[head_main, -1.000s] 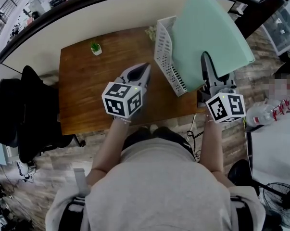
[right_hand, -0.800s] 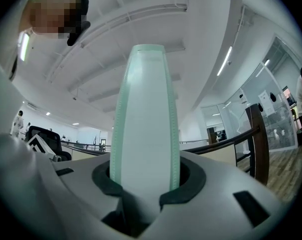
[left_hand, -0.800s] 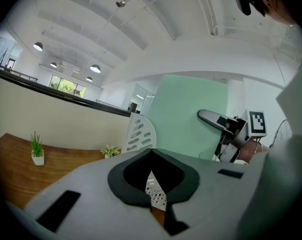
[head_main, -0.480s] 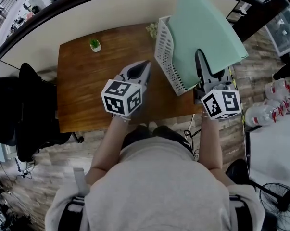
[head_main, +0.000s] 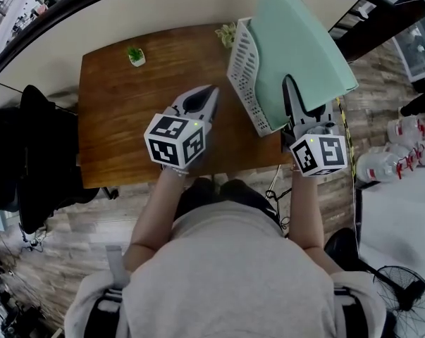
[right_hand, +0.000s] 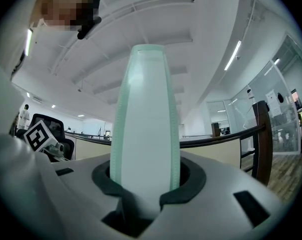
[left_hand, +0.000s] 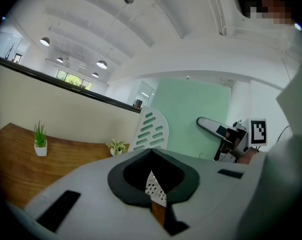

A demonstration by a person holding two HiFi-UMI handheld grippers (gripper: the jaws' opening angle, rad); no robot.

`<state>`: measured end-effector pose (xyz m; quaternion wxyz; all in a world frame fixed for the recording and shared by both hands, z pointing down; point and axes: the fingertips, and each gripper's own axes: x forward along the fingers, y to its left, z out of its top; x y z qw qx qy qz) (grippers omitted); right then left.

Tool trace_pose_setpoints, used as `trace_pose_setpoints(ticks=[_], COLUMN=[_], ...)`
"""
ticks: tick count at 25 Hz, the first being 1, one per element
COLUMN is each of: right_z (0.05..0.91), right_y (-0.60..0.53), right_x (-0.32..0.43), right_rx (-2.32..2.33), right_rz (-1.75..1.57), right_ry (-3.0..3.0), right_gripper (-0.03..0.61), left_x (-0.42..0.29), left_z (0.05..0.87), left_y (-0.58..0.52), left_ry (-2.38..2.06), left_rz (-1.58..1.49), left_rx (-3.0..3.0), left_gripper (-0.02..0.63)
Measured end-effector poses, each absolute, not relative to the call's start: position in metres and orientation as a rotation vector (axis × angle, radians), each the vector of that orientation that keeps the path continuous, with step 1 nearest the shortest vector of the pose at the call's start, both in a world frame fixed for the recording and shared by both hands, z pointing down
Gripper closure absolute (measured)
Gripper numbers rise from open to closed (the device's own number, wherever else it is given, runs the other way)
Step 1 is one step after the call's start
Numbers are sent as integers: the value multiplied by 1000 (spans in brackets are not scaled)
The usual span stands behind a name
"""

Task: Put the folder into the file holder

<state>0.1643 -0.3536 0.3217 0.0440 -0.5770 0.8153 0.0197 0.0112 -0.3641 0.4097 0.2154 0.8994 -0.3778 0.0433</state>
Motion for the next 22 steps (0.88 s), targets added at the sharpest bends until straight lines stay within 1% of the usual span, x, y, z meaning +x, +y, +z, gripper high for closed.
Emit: trace_pose_setpoints(ticks=[7,22], right_z=[343,397], right_y=[-356,-353], right_x=[166,154], right_rx=[-1769,-1748], right_rz=[20,-101], right_ry=[2494,2656], right_gripper=[411,385], left_x=[17,23], left_z=[424,447], left_y=[-363,-354], left_ry=[-1029,-1010], left_rz=[131,186], left_rx=[2464,2428], left_gripper=[603,603])
